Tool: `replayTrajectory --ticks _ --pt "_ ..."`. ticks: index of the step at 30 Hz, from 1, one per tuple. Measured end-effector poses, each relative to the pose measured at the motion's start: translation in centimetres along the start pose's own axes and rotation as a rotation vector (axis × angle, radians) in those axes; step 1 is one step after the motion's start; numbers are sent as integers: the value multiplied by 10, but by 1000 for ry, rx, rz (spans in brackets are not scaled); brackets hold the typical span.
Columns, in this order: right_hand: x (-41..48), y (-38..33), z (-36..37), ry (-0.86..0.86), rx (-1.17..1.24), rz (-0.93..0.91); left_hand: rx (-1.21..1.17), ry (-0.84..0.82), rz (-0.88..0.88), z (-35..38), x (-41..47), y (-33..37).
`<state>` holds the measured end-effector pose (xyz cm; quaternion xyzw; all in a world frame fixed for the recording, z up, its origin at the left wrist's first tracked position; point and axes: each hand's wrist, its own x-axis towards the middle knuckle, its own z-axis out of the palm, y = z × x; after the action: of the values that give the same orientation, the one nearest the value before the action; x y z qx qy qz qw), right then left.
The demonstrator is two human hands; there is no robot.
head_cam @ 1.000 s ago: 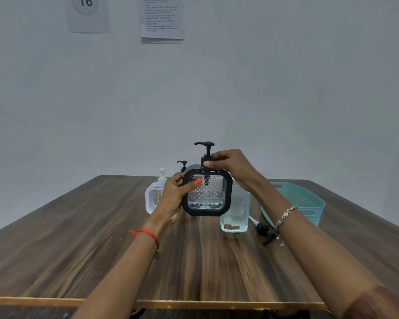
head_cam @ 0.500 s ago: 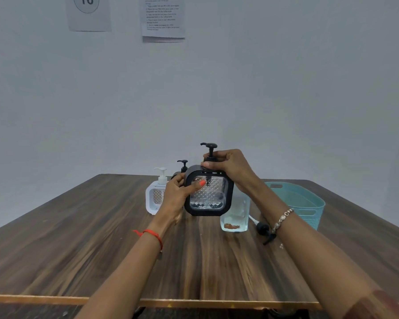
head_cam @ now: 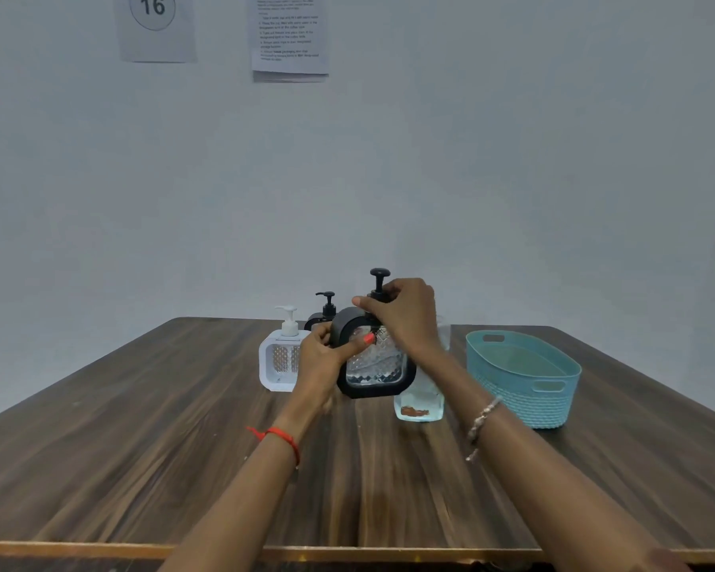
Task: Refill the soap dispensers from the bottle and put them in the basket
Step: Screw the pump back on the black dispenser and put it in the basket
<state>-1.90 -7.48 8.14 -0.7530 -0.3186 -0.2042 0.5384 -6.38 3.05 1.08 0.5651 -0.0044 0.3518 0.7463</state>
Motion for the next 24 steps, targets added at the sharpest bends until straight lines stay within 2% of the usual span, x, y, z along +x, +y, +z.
replayTrajectory --ticks 4,7,11,18,21,24 --pt "20 10 -28 -470 313 112 -34 -75 -32 -10 4 7" --pt "24 13 -33 -600 408 89 -69 -138 -78 -11 3 11" --pt "18 11 -24 -430 437 114 -80 -120 -78 -11 3 8" --pt "-3 -3 -3 -48 157 57 -58 -90 -41 -4 -1 -3" --pt "-9 -6 5 39 75 38 -56 -73 -41 -1 -2 -7" --pt "-10 -5 5 39 48 42 -69 -76 -52 -2 -2 -9"
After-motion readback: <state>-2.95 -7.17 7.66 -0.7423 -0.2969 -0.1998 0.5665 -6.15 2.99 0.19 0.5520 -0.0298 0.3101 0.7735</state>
